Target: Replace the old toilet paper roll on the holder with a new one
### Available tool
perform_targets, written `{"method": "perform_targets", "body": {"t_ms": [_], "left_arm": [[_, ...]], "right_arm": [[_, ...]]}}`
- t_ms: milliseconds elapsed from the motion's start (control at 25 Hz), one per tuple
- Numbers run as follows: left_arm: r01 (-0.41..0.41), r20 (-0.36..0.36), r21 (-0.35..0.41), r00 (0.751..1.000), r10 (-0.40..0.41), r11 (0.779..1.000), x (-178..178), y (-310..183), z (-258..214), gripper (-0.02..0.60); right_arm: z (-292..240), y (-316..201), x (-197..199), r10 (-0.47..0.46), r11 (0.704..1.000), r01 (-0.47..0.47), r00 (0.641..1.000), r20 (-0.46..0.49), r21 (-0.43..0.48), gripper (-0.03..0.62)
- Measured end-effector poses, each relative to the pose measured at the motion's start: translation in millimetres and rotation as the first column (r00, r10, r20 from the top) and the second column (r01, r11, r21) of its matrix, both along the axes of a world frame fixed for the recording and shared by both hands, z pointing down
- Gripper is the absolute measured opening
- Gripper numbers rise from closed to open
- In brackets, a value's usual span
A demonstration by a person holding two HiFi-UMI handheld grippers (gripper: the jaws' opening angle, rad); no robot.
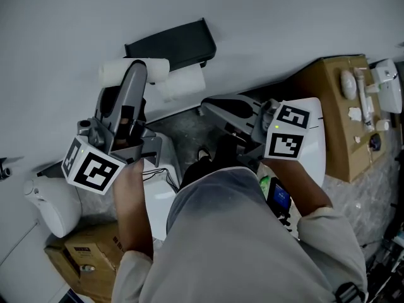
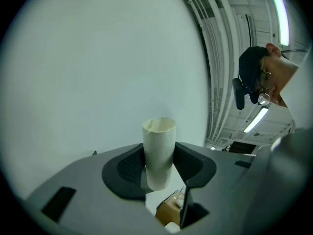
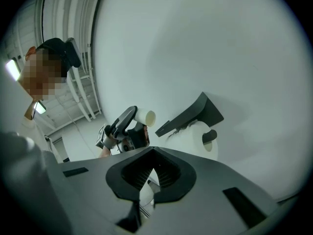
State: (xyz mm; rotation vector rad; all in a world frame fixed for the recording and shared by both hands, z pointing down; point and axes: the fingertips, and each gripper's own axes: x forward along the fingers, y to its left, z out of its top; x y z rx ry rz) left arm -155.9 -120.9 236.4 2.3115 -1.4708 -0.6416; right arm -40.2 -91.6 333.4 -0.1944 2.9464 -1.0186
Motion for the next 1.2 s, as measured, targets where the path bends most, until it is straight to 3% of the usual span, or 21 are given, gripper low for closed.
{"method": "perform_targets", "body": {"t_ms": [360,520,840,1040,1120,1200], "left_arm": [[-0.011,0.109,-0.035,0.994,0.015,0.999,-7.3,-38.9,0.7,0.172],[-0.038,0.215,-0.072,0.975,0.053,0.997,3.4,-43.2,1.8,0.172],[-0.067,0.463,-0.175,0.875,0.142,0.982,19.4,-58.9,15.0,0.172],[-0.082,0.632,-0.222,0.747,0.208,0.971,33.9,-64.7,32.6,0.172],[-0.081,0.652,-0.22,0.729,0.208,0.972,35.5,-64.4,32.3,0.172],[-0.073,0.651,-0.205,0.734,0.192,0.976,33.1,-64.2,30.8,0.172]], "right_arm": [[3.5,-20.2,-11.5,-0.035,0.999,0.035,0.999,0.003,0.003,0.017],[-1.3,-17.3,-11.5,-0.04,0.999,0.04,0.999,0.005,0.012,0.015],[-2.1,-22.4,-15.5,-0.056,0.998,0.056,0.998,0.008,0.022,0.017],[0.9,-27.5,-17.7,-0.06,0.998,0.06,0.998,0.009,0.012,0.015],[0.3,-27.3,-18.0,-0.061,0.998,0.061,0.998,0.01,0.009,0.017],[-0.3,-27.2,-18.3,-0.061,0.998,0.061,0.998,0.011,0.006,0.017]]}}
